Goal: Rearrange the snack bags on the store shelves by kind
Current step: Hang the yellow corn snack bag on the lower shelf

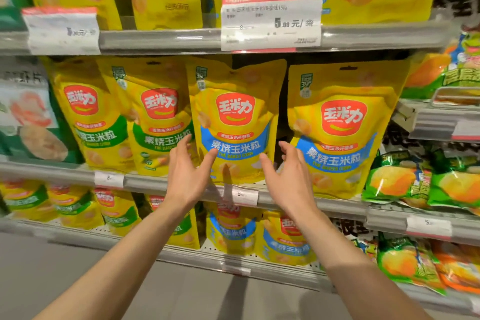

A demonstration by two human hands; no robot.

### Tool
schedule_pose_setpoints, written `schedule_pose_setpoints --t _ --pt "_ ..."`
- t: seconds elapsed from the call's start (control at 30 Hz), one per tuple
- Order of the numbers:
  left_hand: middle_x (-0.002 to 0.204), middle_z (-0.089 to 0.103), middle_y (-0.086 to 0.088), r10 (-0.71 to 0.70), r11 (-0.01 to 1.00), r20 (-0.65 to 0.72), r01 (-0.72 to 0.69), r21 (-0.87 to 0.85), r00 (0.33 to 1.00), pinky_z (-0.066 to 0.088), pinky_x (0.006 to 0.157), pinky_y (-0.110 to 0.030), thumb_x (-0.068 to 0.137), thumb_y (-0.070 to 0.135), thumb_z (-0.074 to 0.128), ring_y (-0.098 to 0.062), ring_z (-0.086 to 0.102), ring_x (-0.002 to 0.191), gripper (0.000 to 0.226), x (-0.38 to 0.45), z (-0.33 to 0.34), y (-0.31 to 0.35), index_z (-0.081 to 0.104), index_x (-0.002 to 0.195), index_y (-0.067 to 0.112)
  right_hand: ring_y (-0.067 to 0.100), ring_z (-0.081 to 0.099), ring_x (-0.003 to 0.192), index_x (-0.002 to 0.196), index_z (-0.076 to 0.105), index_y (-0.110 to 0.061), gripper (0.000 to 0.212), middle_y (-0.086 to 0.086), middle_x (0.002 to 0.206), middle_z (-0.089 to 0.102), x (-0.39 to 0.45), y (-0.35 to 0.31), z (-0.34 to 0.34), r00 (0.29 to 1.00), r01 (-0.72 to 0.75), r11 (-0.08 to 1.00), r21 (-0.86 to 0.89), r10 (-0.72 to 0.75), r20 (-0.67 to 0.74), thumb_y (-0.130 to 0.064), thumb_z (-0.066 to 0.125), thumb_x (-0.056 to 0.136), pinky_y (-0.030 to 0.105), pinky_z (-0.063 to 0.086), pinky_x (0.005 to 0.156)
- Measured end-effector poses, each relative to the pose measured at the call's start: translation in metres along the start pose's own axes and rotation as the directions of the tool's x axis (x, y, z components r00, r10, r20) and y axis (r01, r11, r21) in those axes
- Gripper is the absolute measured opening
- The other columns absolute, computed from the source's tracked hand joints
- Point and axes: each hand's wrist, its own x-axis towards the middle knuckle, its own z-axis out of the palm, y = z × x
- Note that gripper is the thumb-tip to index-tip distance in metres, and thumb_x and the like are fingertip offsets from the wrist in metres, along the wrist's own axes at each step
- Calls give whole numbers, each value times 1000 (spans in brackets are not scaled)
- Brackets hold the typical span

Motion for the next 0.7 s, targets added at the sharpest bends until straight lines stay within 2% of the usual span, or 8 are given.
schedule_pose_setpoints --t 0.1,0.23,0.37,0.43,0.53,0.63,0.7 --pt "166 33 -5 24 1000 52 -23 -16 998 31 123 -46 99 49 63 -21 32 153 81 15 6 -9 23 163 20 25 36 146 157 28 -13 76 7 160 37 17 -8 15 998 -45 999 1 45 31 -50 58 98 40 33 115" --pt "166 35 2 53 995 70 -46 -91 996 32 123 -49 95 59 60 -17 32 153 87 29 21 -18 21 164 26 23 30 150 162 17 -18 83 2 166 27 28 -11 31 996 -80 994 76 77 50 -51 58 97 38 32 117" --pt "165 36 0 28 995 62 -21 -100 998 32 123 -47 102 48 59 -17 32 153 76 39 23 -22 21 164 26 22 35 146 160 20 -19 82 1 162 31 27 -12 37 999 -53 995 81 52 14 -48 61 96 34 34 112" --pt "163 38 0 26 995 50 -21 -102 998 32 123 -46 103 44 57 -18 33 151 72 41 22 -24 22 163 26 24 43 141 158 24 -21 79 2 158 36 23 -12 39 999 -51 994 97 50 13 -49 62 95 40 41 112" --pt "163 38 1 31 993 55 -25 -116 998 32 123 -46 102 44 58 -17 33 151 73 39 21 -23 22 163 27 23 59 123 151 30 -23 73 2 147 47 18 -8 41 998 -47 990 136 51 -22 -53 62 92 47 51 100" --pt "163 36 0 35 993 63 -27 -113 997 32 123 -48 102 44 59 -18 33 151 75 35 22 -21 19 163 28 17 56 118 150 33 -20 69 1 143 50 15 0 37 999 -35 992 125 38 -27 -46 65 94 39 49 99" --pt "163 36 0 40 993 69 -32 -113 997 31 123 -46 102 44 59 -17 32 151 74 32 23 -19 19 163 29 11 57 112 150 33 -20 68 0 143 50 15 2 33 999 -26 992 126 29 -22 -44 65 95 29 49 93"
